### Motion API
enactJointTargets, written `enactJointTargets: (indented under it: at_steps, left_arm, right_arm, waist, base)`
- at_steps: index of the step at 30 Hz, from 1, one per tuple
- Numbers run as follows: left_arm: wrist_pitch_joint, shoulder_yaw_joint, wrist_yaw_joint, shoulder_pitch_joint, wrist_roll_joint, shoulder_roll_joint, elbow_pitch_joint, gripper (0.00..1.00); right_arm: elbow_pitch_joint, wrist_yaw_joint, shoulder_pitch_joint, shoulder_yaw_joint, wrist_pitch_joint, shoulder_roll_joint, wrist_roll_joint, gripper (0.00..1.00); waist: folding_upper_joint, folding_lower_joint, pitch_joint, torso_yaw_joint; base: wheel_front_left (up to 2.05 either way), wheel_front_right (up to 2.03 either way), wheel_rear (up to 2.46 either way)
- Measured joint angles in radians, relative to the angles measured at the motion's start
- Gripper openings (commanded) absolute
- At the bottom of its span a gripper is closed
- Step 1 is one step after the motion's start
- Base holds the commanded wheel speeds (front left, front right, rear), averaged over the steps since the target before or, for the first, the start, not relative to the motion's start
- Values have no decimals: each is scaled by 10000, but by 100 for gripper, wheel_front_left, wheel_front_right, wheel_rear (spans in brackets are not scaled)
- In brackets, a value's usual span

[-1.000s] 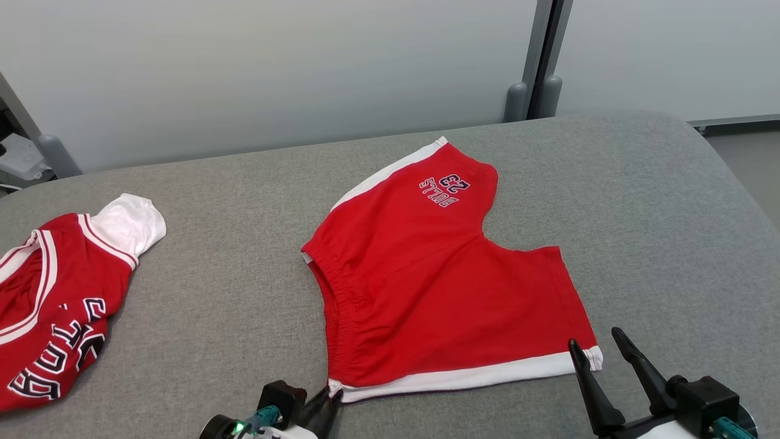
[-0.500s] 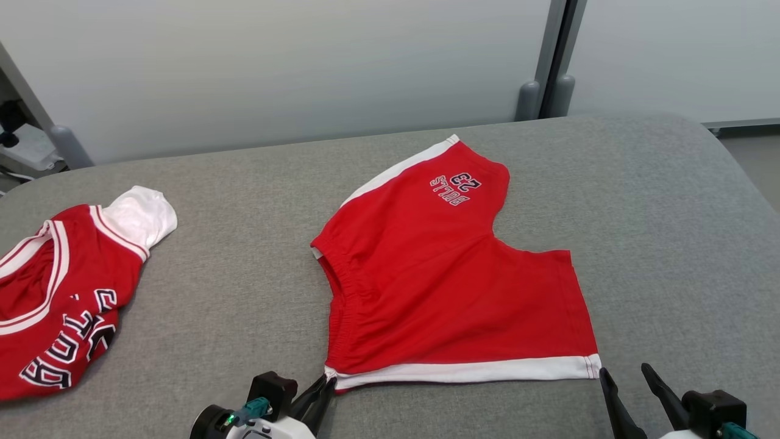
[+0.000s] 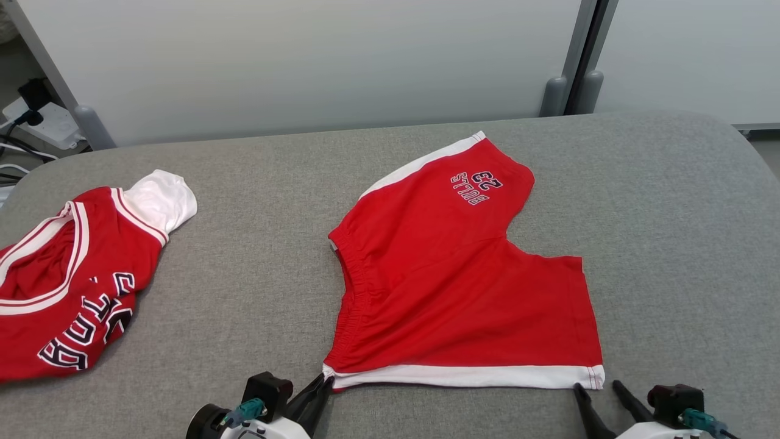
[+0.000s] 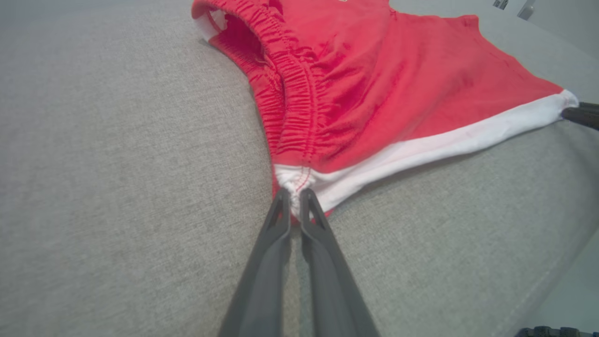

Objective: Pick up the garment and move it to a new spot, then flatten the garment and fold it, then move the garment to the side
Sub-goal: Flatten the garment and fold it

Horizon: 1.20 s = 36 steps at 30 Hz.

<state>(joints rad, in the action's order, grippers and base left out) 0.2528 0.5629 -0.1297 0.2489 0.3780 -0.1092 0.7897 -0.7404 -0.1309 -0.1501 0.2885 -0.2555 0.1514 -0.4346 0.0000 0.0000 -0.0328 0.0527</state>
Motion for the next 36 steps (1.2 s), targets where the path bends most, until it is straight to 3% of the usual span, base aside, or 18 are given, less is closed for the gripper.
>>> enactJointTargets:
  at_steps: [2, 3, 4, 6, 7, 8, 15, 23, 29, 36]
  left_arm:
    - [0, 0, 2, 0, 0, 0, -36, 0]
    - [0, 0, 2, 1, 0, -2, -58, 0]
    - [0, 2, 2, 3, 0, 0, -71, 0]
    - [0, 6, 2, 7, 0, 0, -107, 0]
    - [0, 8, 2, 9, 0, 0, -121, 0]
    - [0, 13, 2, 14, 0, 8, -151, 0]
    - [-2, 115, 2, 24, 0, 50, -445, 0]
    - [-320, 510, 17, -167, 35, -199, -1818, 0]
    - [-1801, 851, 276, -1043, 4, -894, -3816, 0]
    - [-4249, 1022, 769, -2495, 322, -2059, -7359, 0]
  right_arm:
    - [-301, 0, -115, 288, 0, -25, -174, 100]
    - [-437, 0, -184, 428, 0, -27, -276, 85]
    - [-541, 0, -272, 527, 0, -25, -359, 78]
    - [-738, 2, -506, 759, -2, 23, -527, 33]
    - [-838, 2, -639, 828, 0, 50, -581, 33]
    - [-955, 0, -886, 1003, 0, 107, -665, 0]
    - [-926, 0, -1114, 1072, 0, 366, -769, 0]
    - [1129, 0, -314, 63, 0, 1168, -251, 0]
    - [2370, 0, 721, -104, 61, 1467, 42, 0]
    - [4437, 0, 2418, -431, 1547, 2278, -75, 0]
  waist:
    - [0, 0, -32, -18]
    - [0, 0, -57, -24]
    - [0, 0, -84, -32]
    - [0, 0, -147, -49]
    - [0, 0, -178, -55]
    - [0, 0, -236, -67]
    - [0, 0, -243, -135]
    - [0, 0, -37, 18]
    - [0, 0, 162, 186]
    - [0, 0, 474, 210]
  base:
    - [0, 0, 0]
    - [0, 0, 0]
    - [0, 0, 0]
    - [0, 0, 0]
    - [0, 0, 0]
    - [0, 0, 0]
    - [0, 0, 0]
    - [0, 0, 0]
    - [0, 0, 0]
    - [0, 0, 0]
